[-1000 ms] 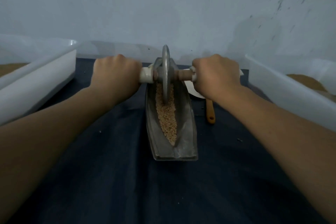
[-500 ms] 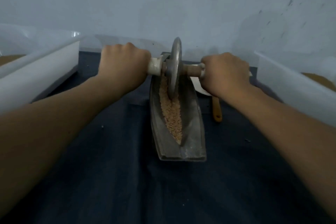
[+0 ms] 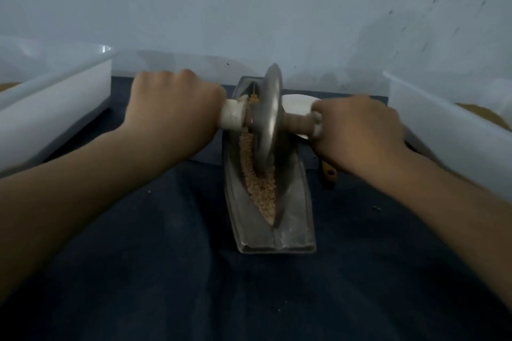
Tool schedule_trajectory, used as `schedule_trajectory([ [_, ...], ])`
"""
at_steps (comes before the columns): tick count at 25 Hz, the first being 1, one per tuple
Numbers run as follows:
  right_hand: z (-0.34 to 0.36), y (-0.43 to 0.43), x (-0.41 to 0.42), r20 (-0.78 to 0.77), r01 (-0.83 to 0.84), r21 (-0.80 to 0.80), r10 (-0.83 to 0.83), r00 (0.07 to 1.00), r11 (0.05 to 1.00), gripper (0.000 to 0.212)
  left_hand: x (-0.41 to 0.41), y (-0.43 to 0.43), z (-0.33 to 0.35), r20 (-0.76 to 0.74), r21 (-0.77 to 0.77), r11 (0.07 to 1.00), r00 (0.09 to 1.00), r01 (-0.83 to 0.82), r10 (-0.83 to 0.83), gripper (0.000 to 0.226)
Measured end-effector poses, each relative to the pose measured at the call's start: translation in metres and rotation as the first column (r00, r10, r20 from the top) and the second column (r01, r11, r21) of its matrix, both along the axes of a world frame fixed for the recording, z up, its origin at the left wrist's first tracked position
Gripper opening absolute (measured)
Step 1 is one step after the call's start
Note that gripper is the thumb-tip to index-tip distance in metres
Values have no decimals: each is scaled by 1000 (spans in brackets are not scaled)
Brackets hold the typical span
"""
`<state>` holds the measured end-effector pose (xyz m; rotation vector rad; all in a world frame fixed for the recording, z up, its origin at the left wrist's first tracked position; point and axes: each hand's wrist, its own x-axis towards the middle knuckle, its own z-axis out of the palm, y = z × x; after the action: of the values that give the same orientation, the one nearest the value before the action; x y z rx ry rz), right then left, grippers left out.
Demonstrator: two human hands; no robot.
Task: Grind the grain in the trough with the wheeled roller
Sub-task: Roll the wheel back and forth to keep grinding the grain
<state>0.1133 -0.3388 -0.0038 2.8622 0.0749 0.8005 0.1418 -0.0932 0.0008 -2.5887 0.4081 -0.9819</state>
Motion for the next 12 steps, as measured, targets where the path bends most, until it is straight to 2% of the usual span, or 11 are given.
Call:
schedule_trajectory([
  [2, 8, 9, 39, 14, 29, -21, -29, 999, 999, 13, 27, -9, -1, -98, -123, 991, 994, -53, 41, 7],
  [4, 19, 14, 60, -3, 37, -36, -37, 999, 999, 7, 36, -14, 3, -173, -181, 979, 983, -94, 62, 10],
  [7, 17, 7, 39, -75, 2, -19, -3, 997, 1000, 13, 19, -10, 4, -118, -102, 994, 993, -41, 29, 6],
  [9, 10, -1, 3, -17, -108, -46, 108, 994, 993, 24, -1, 5, 3, -47, -51, 998, 998, 48, -50, 18],
  [12, 3, -11, -29, 88, -208, -35, 210, 974, 978, 19, -24, 17, 5, 23, -35, 988, 989, 150, -149, 35],
])
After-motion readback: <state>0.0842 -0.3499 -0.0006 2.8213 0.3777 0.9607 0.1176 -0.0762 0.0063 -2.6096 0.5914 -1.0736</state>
